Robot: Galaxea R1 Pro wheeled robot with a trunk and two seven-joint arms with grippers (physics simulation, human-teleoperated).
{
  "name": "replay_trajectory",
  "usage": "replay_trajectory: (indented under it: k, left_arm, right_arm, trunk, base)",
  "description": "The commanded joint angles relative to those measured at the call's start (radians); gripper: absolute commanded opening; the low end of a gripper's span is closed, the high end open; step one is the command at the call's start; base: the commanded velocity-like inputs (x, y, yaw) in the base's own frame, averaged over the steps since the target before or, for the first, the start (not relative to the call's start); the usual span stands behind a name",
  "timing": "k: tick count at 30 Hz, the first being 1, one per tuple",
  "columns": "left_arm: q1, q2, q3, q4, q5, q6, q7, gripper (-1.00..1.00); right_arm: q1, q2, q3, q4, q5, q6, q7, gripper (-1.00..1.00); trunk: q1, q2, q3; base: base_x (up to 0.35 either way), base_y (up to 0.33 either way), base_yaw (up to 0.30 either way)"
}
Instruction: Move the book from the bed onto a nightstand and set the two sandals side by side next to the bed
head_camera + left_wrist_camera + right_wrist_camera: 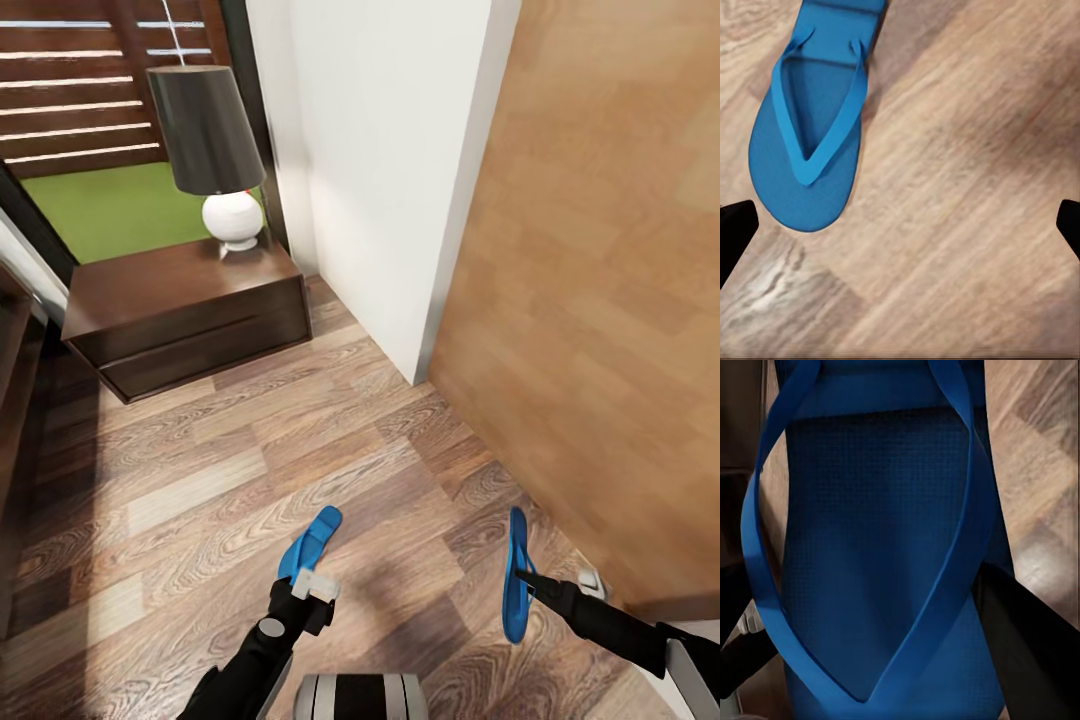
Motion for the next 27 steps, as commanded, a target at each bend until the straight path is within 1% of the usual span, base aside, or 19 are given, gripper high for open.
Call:
replay_trajectory:
  k: [1,11,16,22,26,27]
  left_arm:
    - [0.000,0.000,-0.003,-0.002,-0.006,0.006,0.005,1.00]
    - [0.000,0.000,-0.003,-0.002,-0.006,0.005,0.005,1.00]
    - [0.000,0.000,-0.003,-0.002,-0.006,0.005,0.004,1.00]
    - [0.000,0.000,-0.003,-0.002,-0.006,0.005,0.004,1.00]
    - [0.000,0.001,-0.003,-0.022,-0.005,0.005,0.004,1.00]
    - [0.000,0.001,0.003,-0.039,-0.005,0.005,0.005,1.00]
  right_arm:
    - [0.000,0.000,-0.001,0.000,-0.004,0.006,0.000,-1.00]
    - [0.000,0.005,-0.002,-0.014,0.005,-0.003,-0.008,-1.00]
    - [0.000,0.004,-0.005,-0.040,-0.002,0.003,-0.007,-1.00]
    - [0.000,0.003,-0.005,-0.044,-0.004,0.005,-0.006,-1.00]
    - [0.000,0.003,-0.005,-0.044,-0.004,0.005,-0.006,-1.00]
    - [0.000,0.003,-0.005,-0.044,-0.004,0.005,-0.006,-1.00]
  trunk:
    - [0.000,-0.001,-0.005]
    - [0.005,-0.003,-0.043]
    - [0.007,-0.004,-0.063]
    - [0.010,-0.005,-0.086]
    - [0.010,-0.005,-0.086]
    - [0.010,-0.005,-0.086]
  base:
    - [0.000,0.000,0.000]
    - [0.000,0.000,0.000]
    - [0.000,0.000,0.000]
    - [0.000,0.000,0.000]
    - [0.000,0.000,0.000]
    - [0.000,0.000,0.000]
